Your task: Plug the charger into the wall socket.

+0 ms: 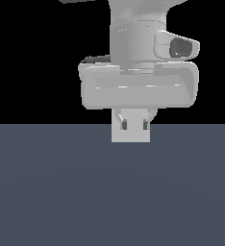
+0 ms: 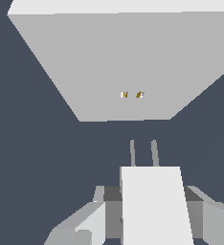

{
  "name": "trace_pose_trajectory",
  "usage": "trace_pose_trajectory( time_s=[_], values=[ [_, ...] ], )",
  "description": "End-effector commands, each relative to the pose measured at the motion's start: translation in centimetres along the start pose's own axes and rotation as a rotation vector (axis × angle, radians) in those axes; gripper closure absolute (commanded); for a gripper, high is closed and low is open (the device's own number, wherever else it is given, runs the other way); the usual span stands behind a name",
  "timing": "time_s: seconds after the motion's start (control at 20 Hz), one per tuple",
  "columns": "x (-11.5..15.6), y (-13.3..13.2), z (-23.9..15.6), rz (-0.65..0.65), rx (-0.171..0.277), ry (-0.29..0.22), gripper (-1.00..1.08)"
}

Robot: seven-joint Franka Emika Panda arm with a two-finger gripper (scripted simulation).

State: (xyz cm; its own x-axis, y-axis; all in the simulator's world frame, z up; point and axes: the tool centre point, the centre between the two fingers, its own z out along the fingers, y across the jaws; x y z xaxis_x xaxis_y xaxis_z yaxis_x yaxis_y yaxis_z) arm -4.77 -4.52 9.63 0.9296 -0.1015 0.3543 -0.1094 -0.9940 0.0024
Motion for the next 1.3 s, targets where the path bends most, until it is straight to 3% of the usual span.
trace_pose_trajectory(
  time_s=[0.0,0.7,1.25],
  values=[
    [0.1,-0.2,-0.2,-0.017,0.007,-0.001,1.08],
    [0.4,-0.3,-0.3,-0.026,0.013,-0.003,1.08],
    [3.8,-0.5,1.0,-0.025,0.013,-0.003,1.08]
  ],
)
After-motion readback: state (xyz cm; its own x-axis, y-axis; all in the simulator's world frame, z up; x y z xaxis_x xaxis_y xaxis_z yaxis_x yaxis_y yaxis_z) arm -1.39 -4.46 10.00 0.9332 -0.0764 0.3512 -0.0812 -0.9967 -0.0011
